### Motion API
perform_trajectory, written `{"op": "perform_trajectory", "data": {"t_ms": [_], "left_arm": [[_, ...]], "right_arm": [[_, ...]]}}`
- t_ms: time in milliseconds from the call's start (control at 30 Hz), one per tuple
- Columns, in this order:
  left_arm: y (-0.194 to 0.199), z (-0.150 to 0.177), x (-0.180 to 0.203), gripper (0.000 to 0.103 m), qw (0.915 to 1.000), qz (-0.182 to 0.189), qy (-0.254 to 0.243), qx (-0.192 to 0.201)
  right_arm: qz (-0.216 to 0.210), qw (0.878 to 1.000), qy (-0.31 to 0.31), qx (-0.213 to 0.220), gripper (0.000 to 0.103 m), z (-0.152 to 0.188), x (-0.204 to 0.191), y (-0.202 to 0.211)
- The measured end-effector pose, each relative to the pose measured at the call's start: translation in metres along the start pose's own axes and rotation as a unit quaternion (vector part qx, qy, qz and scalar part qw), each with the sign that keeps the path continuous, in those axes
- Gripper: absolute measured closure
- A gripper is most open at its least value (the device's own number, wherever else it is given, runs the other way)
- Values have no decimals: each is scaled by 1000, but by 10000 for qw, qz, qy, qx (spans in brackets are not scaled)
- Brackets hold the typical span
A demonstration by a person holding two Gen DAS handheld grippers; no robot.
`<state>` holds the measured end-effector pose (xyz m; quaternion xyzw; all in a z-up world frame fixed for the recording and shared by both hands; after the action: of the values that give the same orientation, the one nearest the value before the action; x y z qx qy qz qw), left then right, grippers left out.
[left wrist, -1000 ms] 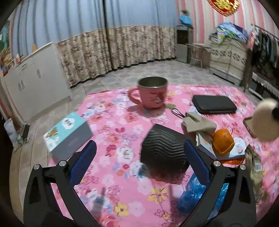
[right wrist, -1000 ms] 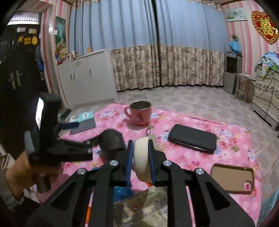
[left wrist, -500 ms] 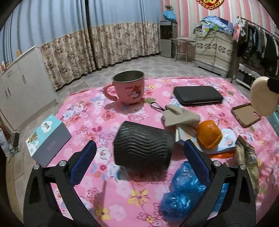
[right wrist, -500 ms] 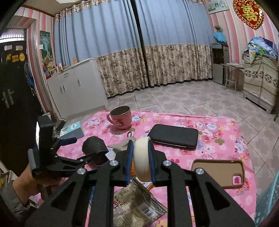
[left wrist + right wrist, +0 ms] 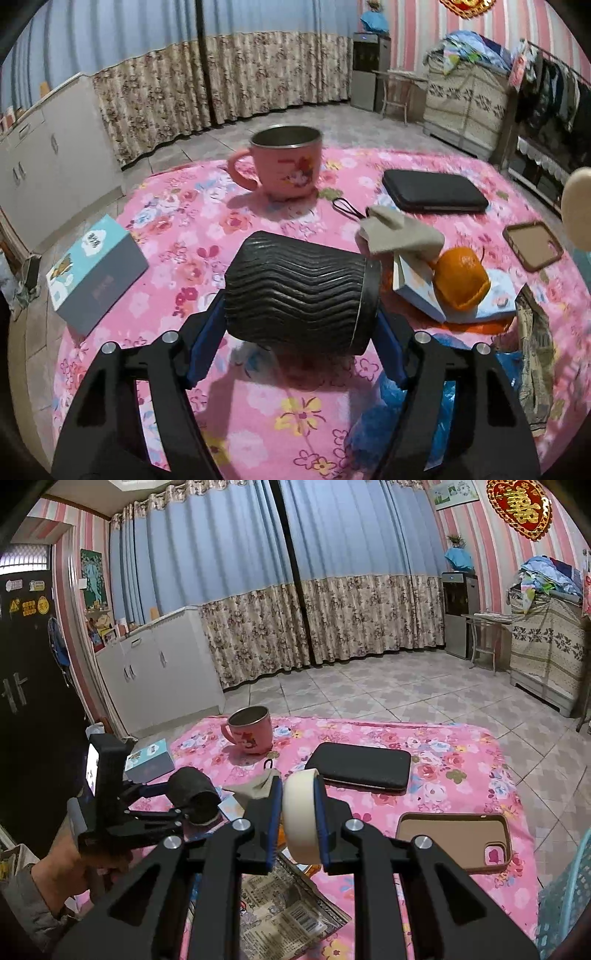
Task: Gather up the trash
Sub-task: 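Grasp the black ribbed cylinder with the left tool, then carry cylinder and tape roll to the blue basket and open both tools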
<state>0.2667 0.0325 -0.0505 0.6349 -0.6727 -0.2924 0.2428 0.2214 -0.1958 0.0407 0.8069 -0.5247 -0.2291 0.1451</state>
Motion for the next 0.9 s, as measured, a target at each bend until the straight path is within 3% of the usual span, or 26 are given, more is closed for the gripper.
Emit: {"op": "perform_trajectory", "data": {"t_ms": [367, 533, 900], "left_arm": [[43, -15, -9, 33, 9973, -88, 346, 636], [63, -21, 7, 33, 9962, -99, 148, 856], [80, -27, 27, 33, 9945, 184, 224, 1004]], "right_arm": [[-5, 9998, -41, 202, 86, -2, 1, 15], [59, 9996, -45, 269, 86, -2, 3, 21], [209, 9991, -44, 362, 86, -6, 11, 32]]}}
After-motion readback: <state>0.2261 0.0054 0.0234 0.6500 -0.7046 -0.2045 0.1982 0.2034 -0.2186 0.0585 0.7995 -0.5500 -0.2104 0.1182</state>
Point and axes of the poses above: each gripper's, at about its wrist camera, not at the fingertips, and y roughly against the way its jaws point, x to its right, z to its underside, the point moved 2 cm from there along -y, roughly the way its jaws point, and after that the axes turned 1 degree about -z, right-handed, at the moved point
